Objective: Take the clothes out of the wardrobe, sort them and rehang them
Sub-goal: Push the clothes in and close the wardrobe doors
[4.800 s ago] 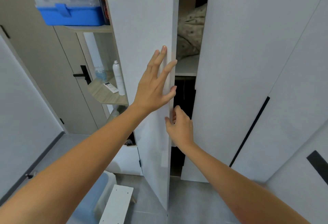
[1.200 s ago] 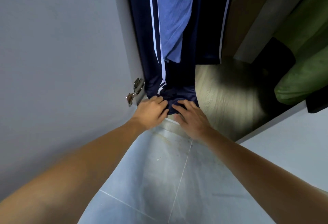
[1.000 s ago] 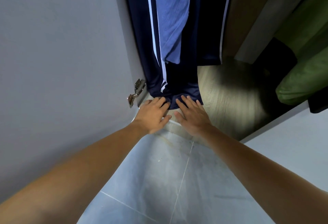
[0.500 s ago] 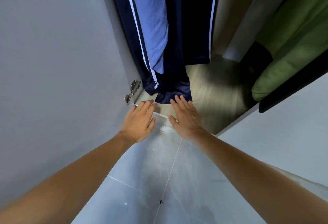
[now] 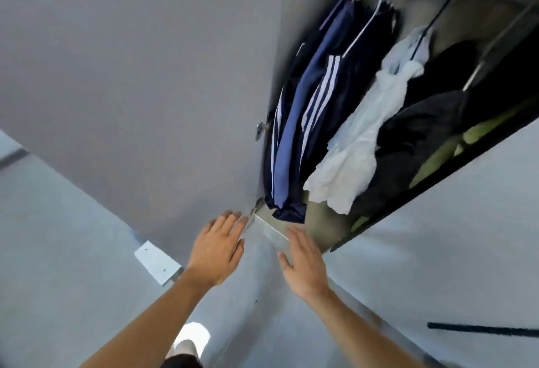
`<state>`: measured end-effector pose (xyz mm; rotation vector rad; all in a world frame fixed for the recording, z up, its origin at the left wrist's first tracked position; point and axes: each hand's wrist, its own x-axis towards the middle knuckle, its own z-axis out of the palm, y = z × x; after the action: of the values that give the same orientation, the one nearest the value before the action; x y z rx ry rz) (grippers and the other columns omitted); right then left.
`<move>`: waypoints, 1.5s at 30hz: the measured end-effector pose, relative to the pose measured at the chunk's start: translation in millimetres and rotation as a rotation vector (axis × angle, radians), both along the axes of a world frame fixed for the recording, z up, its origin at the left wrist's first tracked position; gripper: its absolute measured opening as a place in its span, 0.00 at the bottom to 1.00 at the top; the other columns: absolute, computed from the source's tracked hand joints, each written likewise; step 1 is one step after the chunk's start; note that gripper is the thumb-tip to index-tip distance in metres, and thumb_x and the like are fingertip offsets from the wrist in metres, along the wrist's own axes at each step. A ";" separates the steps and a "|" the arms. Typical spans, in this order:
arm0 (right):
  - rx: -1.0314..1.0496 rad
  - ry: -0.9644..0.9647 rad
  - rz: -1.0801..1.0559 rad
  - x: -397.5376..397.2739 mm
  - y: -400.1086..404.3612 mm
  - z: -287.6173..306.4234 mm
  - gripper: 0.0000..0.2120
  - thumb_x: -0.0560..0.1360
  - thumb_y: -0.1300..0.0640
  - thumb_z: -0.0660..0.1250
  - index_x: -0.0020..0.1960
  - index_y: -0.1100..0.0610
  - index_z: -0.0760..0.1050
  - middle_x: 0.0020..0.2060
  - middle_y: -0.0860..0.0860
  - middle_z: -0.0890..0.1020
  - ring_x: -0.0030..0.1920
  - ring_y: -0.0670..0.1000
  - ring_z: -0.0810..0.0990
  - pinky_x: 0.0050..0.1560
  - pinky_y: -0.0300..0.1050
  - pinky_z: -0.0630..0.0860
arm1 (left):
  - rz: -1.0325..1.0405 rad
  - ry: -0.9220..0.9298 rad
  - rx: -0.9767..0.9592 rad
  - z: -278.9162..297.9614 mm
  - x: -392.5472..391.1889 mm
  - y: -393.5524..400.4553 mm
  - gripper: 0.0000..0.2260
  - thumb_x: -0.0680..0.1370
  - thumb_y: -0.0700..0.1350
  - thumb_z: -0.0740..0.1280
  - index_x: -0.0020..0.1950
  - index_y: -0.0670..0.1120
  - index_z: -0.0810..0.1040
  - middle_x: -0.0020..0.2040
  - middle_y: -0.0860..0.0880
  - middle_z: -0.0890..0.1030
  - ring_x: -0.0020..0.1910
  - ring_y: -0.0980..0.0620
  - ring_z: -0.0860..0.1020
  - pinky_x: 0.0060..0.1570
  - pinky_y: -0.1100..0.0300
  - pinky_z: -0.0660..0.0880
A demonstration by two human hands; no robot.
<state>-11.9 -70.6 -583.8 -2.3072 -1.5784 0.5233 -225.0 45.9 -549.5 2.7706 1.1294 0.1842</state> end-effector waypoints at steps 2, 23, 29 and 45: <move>0.017 0.038 0.006 -22.6 -18.1 78.5 0.31 0.82 0.49 0.64 0.82 0.54 0.60 0.81 0.50 0.64 0.81 0.52 0.60 0.81 0.47 0.58 | 0.055 -0.004 0.022 91.6 -28.1 -27.2 0.23 0.82 0.53 0.58 0.75 0.47 0.73 0.73 0.46 0.76 0.72 0.43 0.74 0.66 0.46 0.75; 0.566 0.178 0.150 -244.6 80.6 530.5 0.55 0.75 0.31 0.69 0.84 0.47 0.34 0.85 0.52 0.41 0.84 0.59 0.43 0.79 0.60 0.59 | 0.109 -0.219 0.751 616.0 -195.2 -5.6 0.31 0.85 0.56 0.57 0.87 0.51 0.53 0.86 0.41 0.48 0.86 0.42 0.47 0.83 0.41 0.52; 0.550 0.130 -0.078 -263.4 118.9 582.2 0.58 0.74 0.26 0.63 0.83 0.52 0.30 0.84 0.58 0.44 0.81 0.62 0.58 0.72 0.55 0.71 | 0.073 -0.333 0.641 634.1 -184.4 26.5 0.34 0.84 0.61 0.52 0.87 0.50 0.46 0.87 0.43 0.49 0.86 0.48 0.46 0.83 0.48 0.54; 0.714 0.233 -0.021 -152.8 10.6 556.6 0.40 0.77 0.43 0.65 0.83 0.35 0.47 0.78 0.34 0.62 0.74 0.37 0.68 0.71 0.43 0.72 | -0.445 -0.544 0.814 613.3 -70.3 -1.0 0.34 0.82 0.56 0.62 0.85 0.46 0.56 0.85 0.39 0.55 0.84 0.40 0.56 0.79 0.38 0.59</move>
<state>-164.7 -60.1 -27.2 -1.6566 -1.3381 0.1644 -295.4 44.9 63.8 3.1598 0.3036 1.5087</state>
